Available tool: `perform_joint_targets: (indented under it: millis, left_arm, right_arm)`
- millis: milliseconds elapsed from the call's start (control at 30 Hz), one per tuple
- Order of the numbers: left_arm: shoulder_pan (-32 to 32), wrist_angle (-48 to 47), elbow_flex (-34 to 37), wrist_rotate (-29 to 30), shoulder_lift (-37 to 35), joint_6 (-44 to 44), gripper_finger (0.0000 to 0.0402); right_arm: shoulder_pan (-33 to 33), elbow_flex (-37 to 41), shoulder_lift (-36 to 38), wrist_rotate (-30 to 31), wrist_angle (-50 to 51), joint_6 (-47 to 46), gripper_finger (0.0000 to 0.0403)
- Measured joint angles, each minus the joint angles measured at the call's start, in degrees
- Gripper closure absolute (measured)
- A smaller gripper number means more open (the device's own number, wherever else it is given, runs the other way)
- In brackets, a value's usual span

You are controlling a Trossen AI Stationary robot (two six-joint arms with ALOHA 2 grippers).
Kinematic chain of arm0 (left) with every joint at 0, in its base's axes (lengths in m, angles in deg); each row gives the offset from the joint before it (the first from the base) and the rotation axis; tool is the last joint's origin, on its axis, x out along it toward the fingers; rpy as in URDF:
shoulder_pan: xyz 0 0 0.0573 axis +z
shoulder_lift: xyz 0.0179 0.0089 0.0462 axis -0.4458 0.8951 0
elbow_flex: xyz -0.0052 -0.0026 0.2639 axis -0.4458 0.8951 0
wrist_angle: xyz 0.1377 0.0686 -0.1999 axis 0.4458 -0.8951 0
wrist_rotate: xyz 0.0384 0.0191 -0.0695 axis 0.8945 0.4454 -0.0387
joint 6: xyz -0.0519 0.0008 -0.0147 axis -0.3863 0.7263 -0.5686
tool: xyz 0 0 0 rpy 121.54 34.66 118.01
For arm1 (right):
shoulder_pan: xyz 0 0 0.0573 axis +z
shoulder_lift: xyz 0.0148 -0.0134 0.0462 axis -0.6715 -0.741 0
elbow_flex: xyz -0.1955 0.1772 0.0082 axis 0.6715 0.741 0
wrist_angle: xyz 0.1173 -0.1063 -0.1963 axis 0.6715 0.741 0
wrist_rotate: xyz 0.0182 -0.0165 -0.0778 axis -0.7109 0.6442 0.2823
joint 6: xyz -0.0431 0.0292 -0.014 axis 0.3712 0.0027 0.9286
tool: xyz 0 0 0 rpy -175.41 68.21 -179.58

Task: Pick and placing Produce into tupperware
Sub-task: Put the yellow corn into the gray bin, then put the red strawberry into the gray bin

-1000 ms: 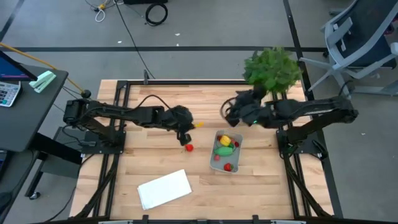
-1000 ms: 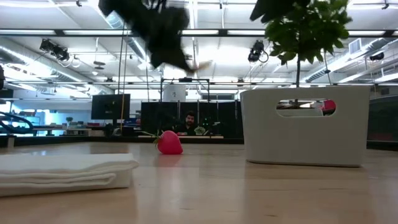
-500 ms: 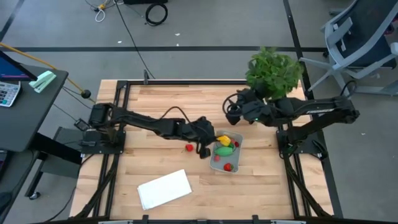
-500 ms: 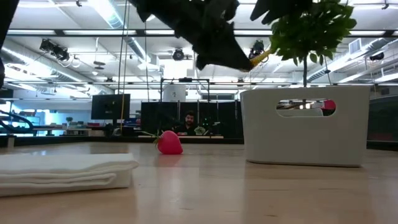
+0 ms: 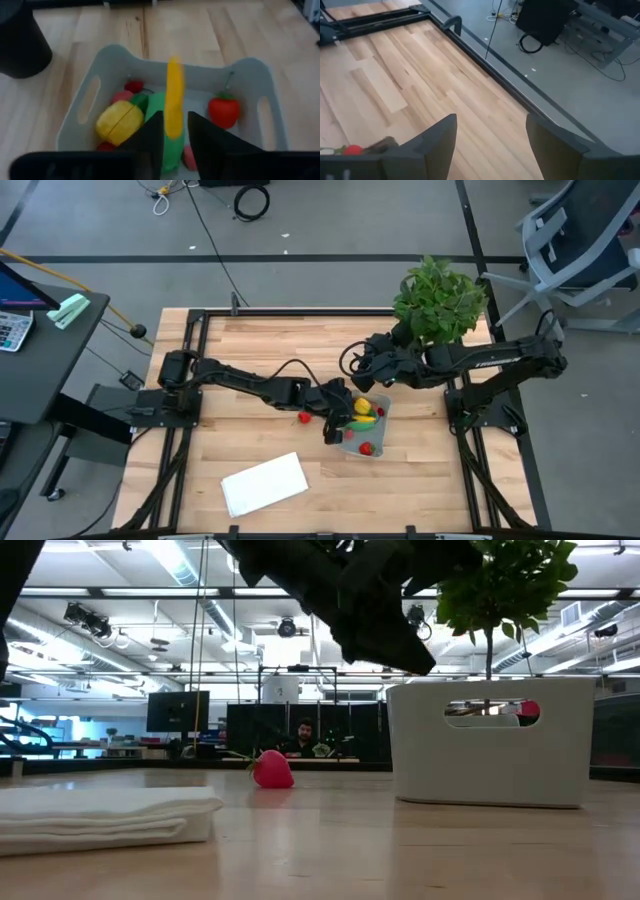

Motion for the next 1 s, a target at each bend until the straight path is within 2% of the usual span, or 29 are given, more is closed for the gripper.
perform_joint_targets:
  millis: [200,300,400,600,700,767,833,1000]
  left_arm:
    - [0.6,-1.6,0.0,0.0,0.9,0.4,0.024]
    - [1.1,-6.8,-0.2,-0.1,-0.5,0.6,0.0222]
    - [2.0,-18.4,-3.0,0.0,-2.5,1.6,0.0219]
    - [3.7,-50.7,-11.9,0.0,-4.4,-0.9,0.0236]
    - [4.2,-59.9,-15.8,1.1,-5.0,-1.6,0.0244]
    - [4.3,-63.8,-17.4,5.9,-5.6,-1.6,0.0247]
    - [4.3,-68.5,-19.7,13.3,-6.0,-2.0,0.0248]
    - [4.5,-84.7,-25.3,34.8,-9.8,-13.2,0.0242]
  right_arm:
    - [0.0,0.0,-0.4,-1.0,-0.8,0.0,0.0155]
    - [0.0,0.0,-0.4,-2.9,-0.7,0.0,0.0155]
    - [0.1,0.0,-0.4,-4.8,-0.8,0.1,0.0155]
    - [0.1,0.0,-0.4,-10.0,-0.8,-1.7,0.0155]
    - [0.1,0.6,-0.6,-13.3,-1.5,-1.8,0.0155]
    - [0.1,1.9,-0.6,-15.8,-2.7,-1.0,0.0155]
    - [0.1,3.6,-0.7,-19.5,-5.0,-0.2,0.0155]
    - [0.9,10.1,-0.8,-26.7,-14.5,0.0,0.0155]
